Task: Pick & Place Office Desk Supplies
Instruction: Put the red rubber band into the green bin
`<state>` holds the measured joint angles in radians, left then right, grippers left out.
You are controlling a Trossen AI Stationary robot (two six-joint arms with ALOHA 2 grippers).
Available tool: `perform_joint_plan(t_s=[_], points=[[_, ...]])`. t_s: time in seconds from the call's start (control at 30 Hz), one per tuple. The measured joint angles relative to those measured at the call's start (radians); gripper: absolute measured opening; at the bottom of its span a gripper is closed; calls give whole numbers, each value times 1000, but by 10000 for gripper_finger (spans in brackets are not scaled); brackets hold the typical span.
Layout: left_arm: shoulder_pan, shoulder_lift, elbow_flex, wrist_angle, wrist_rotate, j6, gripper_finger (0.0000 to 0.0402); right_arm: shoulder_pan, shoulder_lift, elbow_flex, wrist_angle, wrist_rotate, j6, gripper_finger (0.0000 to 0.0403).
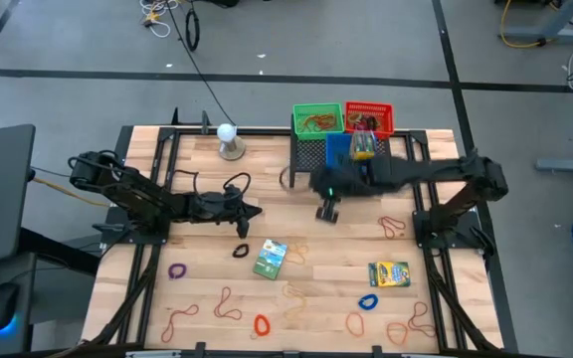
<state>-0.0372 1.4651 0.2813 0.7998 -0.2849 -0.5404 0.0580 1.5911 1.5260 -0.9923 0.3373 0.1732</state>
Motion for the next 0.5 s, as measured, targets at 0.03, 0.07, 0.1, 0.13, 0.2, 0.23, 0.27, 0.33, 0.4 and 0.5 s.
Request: perform_joint_plan(t_s=[0.03, 0.07, 0.1, 0.13, 0.2, 0.23, 0.27, 0.33, 0.4, 0.5], points=[[0, 0, 0, 4, 1, 14, 14, 40, 0, -27, 46, -1, 43, 4], [0, 0, 0, 8, 1, 24, 14, 78, 0, -59, 101, -2, 88, 4], [0, 0, 0, 8, 4, 24, 14, 112, 2, -96, 158, -5, 136, 4], [2, 0, 0, 8, 17, 19, 14, 145, 3, -131, 213, -7, 187, 4], [9, 0, 0, 8, 60, 15, 14, 199, 2, -199, 294, -8, 293, 4], [13, 0, 0, 8, 82, 15, 14, 220, 2, -229, 317, -5, 347, 4], [13, 0, 0, 8, 98, 13, 14, 240, 2, -257, 323, -4, 396, 4], [11, 0, 0, 8, 137, 13, 14, 274, -5, -304, 324, 3, 472, 3], [9, 0, 6, -11, 178, 8, 11, 300, -25, -349, 333, 25, 516, 3], [-10, 0, 50, -131, 187, 6, 6, 327, -72, -433, 356, 57, 526, 4]])
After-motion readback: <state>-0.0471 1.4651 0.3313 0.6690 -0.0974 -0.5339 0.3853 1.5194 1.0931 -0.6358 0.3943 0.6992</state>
